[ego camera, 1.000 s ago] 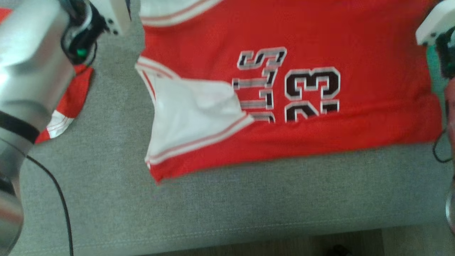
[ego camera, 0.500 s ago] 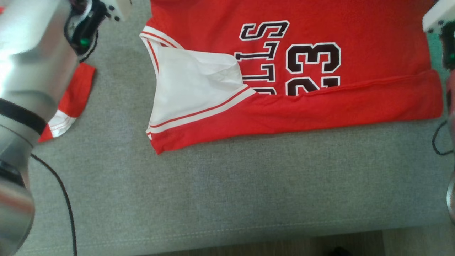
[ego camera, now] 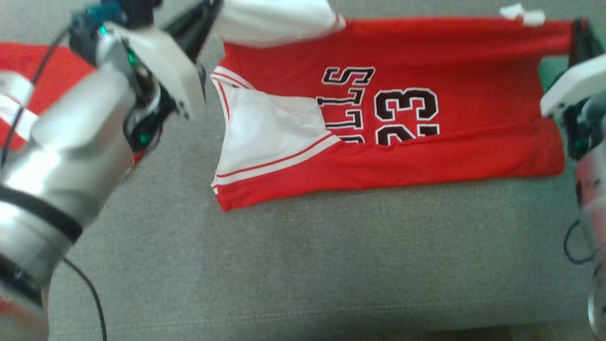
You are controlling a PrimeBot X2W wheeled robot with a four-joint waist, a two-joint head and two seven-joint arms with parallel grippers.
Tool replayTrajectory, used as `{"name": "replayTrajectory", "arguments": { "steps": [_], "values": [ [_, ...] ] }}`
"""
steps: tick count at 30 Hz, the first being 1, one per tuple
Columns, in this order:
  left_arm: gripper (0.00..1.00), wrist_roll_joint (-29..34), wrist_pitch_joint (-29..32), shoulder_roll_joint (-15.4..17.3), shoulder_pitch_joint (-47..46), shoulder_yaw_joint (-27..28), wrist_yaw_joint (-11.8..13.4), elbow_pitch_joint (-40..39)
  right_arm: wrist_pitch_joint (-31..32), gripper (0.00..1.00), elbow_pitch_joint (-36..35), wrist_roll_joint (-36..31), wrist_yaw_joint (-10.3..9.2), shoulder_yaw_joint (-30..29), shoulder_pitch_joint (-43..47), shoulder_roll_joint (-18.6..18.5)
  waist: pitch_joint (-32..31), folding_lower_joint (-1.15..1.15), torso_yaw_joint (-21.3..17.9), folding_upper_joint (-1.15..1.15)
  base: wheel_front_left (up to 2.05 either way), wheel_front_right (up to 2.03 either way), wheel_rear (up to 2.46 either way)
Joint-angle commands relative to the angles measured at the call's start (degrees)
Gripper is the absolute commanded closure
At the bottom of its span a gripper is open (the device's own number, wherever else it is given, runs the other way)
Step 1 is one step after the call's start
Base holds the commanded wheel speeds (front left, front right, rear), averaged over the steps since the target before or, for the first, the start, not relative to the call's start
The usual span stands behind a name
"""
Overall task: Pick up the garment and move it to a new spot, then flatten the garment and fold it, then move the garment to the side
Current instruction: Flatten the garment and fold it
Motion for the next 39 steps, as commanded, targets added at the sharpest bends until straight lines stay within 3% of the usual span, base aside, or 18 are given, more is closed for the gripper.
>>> {"name": "replayTrajectory", "arguments": {
  "steps": [1,6,19,28,37,38,39],
  "values": [
    [1.0,-0.4,-0.4,2.8,-0.8,1.4,0.1,-1.8,0.2,1.0,-2.1,1.0,-0.05,1.6,0.9,-0.5,-1.7,0.0,0.3,0.0,0.0,0.0,0.0],
    [1.0,-1.5,0.7,6.2,5.2,0.3,1.9,-8.8,2.3,1.0,-3.8,4.0,-0.05,4.4,6.0,-2.3,-4.8,0.0,0.7,0.0,0.0,0.0,0.0],
    [1.0,-2.9,5.0,13.4,18.4,-2.6,10.0,-27.4,12.1,1.0,-13.4,12.0,-0.05,10.0,18.6,-6.0,-8.2,0.0,1.2,0.0,0.0,0.0,0.0],
    [1.0,-2.2,7.4,15.1,21.8,-3.7,12.6,-32.8,20.5,1.0,-21.2,14.9,-0.05,12.4,25.6,-8.9,-9.5,0.0,1.0,0.0,0.0,0.0,0.0],
    [1.0,-0.9,7.9,14.2,24.0,-4.3,13.7,-32.7,28.7,1.0,-28.7,17.6,-0.05,13.0,31.0,-10.4,-9.5,0.0,0.6,0.0,0.0,0.0,0.0],
    [0.23,-0.7,7.3,13.6,24.5,-4.3,14.0,-32.3,30.1,0.0,-30.2,18.5,-0.05,12.6,32.0,-10.3,-9.5,0.0,0.6,0.0,0.0,0.0,0.0],
    [0.0,-0.7,7.0,13.3,24.7,-4.3,14.2,-32.0,30.6,0.0,-31.1,18.8,-0.05,12.3,32.5,-10.3,-9.6,0.0,0.7,0.0,0.0,0.0,0.0]
  ]
}}
